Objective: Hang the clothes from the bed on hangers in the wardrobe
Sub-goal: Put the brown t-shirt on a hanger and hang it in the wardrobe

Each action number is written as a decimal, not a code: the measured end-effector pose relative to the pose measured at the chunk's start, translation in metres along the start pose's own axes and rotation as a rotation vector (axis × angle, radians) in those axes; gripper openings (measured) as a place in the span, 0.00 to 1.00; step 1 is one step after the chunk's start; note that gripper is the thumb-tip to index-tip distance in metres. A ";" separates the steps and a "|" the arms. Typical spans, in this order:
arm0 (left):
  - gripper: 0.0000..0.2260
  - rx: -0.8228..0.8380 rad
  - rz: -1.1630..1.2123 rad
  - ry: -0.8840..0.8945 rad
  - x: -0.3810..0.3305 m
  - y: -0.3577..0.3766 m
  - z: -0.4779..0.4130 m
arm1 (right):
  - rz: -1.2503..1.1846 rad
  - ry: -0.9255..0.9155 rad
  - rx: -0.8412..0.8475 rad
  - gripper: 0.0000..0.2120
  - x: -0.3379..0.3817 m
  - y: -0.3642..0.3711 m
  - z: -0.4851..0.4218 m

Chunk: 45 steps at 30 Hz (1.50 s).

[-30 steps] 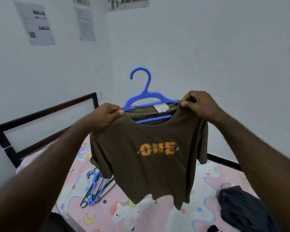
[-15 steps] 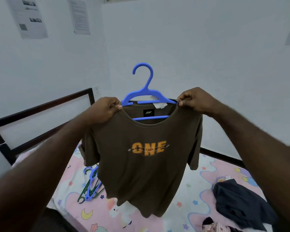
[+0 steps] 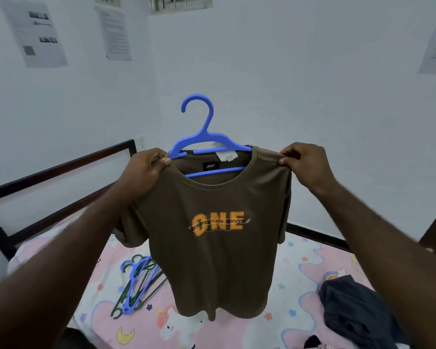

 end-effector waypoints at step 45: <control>0.03 0.155 -0.218 -0.016 -0.003 -0.016 -0.035 | 0.350 -0.297 0.424 0.05 0.070 0.025 -0.043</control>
Point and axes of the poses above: each hand's wrist, its own z-axis away from the middle knuckle, its own y-axis out of the palm, x = y × z, the point moved 9 cm from there along -z, towards the middle knuckle, and after that the axes turned 12 degrees about -x, right-handed, at the moved point
